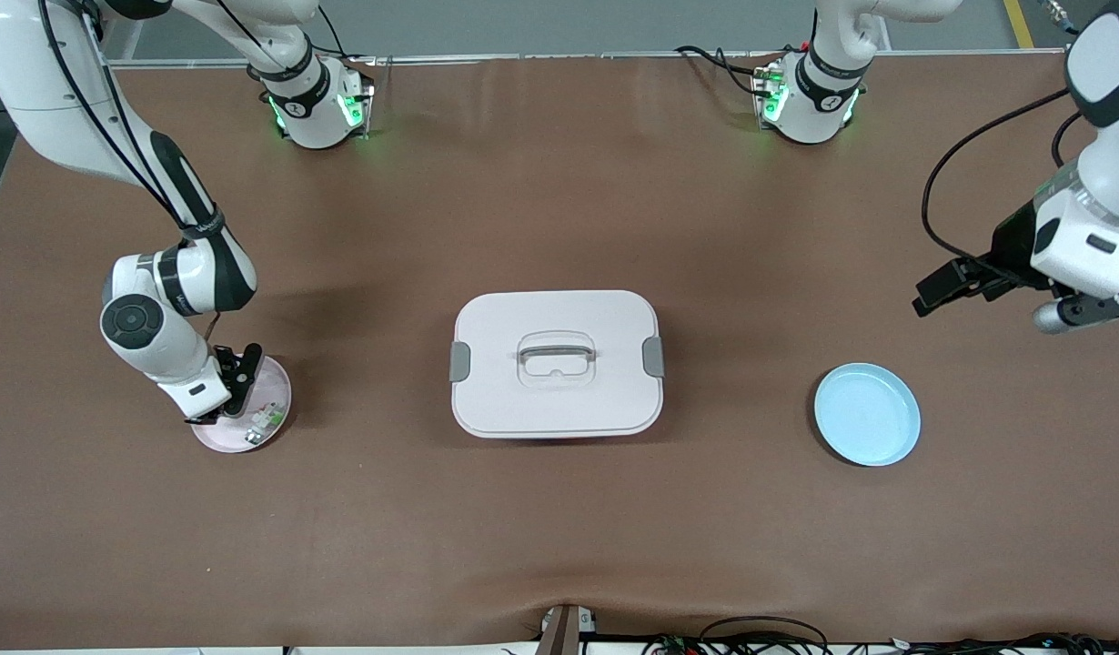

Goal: Transfer orange switch to right arm and place
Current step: 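Lower the switch onto the pink plate and open the right gripper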

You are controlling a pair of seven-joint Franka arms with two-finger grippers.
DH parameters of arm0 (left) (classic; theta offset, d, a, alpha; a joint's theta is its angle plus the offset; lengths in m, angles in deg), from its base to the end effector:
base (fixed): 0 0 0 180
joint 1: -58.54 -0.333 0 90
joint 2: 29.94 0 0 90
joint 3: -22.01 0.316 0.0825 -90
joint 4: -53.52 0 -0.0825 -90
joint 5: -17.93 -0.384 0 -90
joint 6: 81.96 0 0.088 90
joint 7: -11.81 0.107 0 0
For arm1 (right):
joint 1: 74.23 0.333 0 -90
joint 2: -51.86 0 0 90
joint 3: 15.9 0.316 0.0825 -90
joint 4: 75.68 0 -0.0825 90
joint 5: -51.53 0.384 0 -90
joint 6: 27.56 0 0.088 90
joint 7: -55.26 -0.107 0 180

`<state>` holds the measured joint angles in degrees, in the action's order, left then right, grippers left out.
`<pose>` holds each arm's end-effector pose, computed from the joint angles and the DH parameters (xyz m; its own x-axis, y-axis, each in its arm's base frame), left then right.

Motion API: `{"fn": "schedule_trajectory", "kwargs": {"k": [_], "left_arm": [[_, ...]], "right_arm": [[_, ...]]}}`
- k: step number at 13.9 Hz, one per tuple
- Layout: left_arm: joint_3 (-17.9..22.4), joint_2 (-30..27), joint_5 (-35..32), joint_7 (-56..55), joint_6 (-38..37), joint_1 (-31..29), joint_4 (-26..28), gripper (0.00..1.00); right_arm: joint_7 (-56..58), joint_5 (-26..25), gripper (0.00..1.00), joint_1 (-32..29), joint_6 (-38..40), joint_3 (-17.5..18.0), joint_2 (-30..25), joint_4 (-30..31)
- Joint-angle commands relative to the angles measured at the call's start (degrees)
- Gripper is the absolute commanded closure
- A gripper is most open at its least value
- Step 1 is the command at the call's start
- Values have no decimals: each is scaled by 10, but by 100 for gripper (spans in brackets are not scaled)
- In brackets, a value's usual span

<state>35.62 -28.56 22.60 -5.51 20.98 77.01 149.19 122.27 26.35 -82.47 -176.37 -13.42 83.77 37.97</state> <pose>0.5769 -0.0574 0.5849 0.9697 0.2323 0.0756 0.2242 -0.9692 0.1023 0.6124 -0.0539 0.1852 0.1453 0.9700 -0.1949 0.9865 -0.1269 0.1038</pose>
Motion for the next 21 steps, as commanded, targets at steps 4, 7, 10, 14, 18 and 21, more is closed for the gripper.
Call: {"fn": "schedule_trajectory", "kwargs": {"k": [4, 7, 10, 14, 18, 21], "left_arm": [[1, -28, -50, 37, -49, -9, -30, 0], [3, -33, -51, 50, -53, -17, -29, 0], [0, -43, -49, 103, -56, -38, -20, 0], [-1, -50, -49, 106, -56, -38, -8, 0], [-2, -72, -50, 107, -52, -38, 22, 0], [-3, -76, -50, 107, -52, -37, 26, 0]], "right_arm": [[-5, -15, 0, -11, -2, 9, -2, -1], [-7, -15, 0, -10, 7, 9, -9, -5], [-9, -8, 0, -11, 77, 10, -37, -31], [-104, -1, 0, -3, 240, 20, -80, -90], [-127, 80, 0, -5, 357, 25, -100, -156], [-181, 160, 0, -43, 385, 21, -130, -176]]}}
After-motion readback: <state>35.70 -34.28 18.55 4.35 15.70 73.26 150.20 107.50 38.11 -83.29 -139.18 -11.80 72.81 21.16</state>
